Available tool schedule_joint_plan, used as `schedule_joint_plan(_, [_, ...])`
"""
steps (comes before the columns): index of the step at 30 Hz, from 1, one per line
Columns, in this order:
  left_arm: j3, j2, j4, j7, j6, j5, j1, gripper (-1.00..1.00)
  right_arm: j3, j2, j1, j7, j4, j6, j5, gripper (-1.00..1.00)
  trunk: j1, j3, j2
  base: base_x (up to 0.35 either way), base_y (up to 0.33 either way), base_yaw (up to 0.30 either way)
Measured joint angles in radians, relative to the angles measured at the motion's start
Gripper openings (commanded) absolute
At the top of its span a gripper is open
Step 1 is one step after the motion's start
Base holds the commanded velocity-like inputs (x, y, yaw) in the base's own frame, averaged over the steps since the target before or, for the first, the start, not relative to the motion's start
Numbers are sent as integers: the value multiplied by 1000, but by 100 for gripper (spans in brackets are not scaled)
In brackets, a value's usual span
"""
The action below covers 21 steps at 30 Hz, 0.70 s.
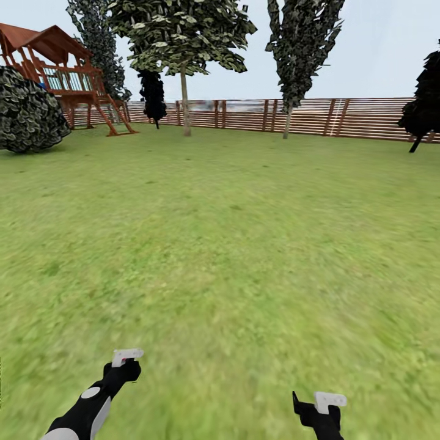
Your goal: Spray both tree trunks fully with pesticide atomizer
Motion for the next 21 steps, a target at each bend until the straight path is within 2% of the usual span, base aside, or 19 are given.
schedule_joint_plan(8, [0, 0, 1, 0, 0, 0, 0, -100, 0, 0, 0, 0, 0, 0, 0, 100, 0, 0, 0, 325, 141, 251])
schedule_joint_plan(15, [0, 0, 0, 0, 0, 0, 0, -100, 0, 0, 0, 1, 0, 0, 0, 100, 0, 0, 0, 325, 141, 34])
schedule_joint_plan(21, [0, 0, 0, 0, 0, 0, 0, -100, 0, 0, 0, 0, 0, 0, 0, 100, 0, 0, 0, 326, 126, 129])
